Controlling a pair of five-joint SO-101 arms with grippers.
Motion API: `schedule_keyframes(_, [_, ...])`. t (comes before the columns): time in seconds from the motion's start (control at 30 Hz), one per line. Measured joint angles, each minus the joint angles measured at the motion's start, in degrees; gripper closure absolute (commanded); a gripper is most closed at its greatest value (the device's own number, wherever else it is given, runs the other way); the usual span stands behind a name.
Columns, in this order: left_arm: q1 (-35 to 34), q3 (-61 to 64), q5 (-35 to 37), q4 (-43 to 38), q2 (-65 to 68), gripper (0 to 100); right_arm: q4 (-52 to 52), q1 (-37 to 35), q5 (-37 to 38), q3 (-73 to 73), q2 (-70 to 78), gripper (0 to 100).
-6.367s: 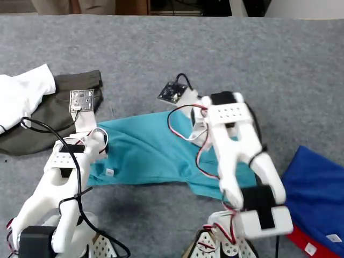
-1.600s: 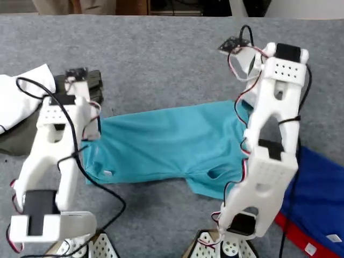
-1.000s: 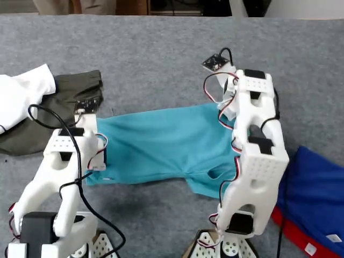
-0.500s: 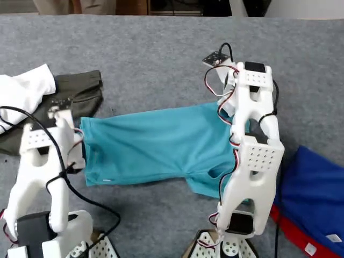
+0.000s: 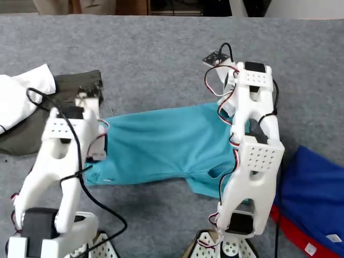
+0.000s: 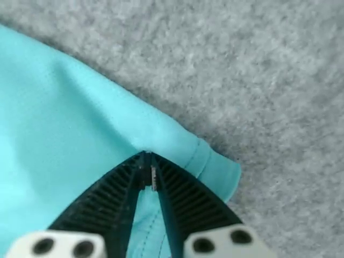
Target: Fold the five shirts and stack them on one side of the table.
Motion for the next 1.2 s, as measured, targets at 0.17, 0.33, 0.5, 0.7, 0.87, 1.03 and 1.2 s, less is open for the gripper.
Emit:
schedule_keyframes(0.17, [2.6, 7.9, 0.1, -8.5, 1.5, 98, 0.0, 0.0, 0.0, 0.0, 0.0, 99.4])
schedule_keyframes(0.33, [3.6, 9.9, 0.1, -10.5, 1.5, 98, 0.0, 0.0, 0.0, 0.0, 0.0, 99.4])
schedule_keyframes(0.5, [1.4, 14.1, -4.4, -14.2, 1.8, 98, 0.0, 0.0, 0.0, 0.0, 0.0, 99.4])
schedule_keyframes(0.7, [-5.7, 17.1, -11.9, -16.4, 1.1, 98, 0.0, 0.0, 0.0, 0.0, 0.0, 99.4])
schedule_keyframes(0.87, [-10.1, 13.6, -14.0, -12.0, 1.6, 98, 0.0, 0.0, 0.0, 0.0, 0.0, 99.4])
schedule_keyframes(1.03, [-10.6, 4.0, -11.9, -5.6, 1.7, 98, 0.0, 0.0, 0.0, 0.0, 0.0, 99.4])
schedule_keyframes(1.2, [-3.7, -5.3, -6.9, -2.7, 1.8, 98, 0.0, 0.0, 0.0, 0.0, 0.0, 99.4])
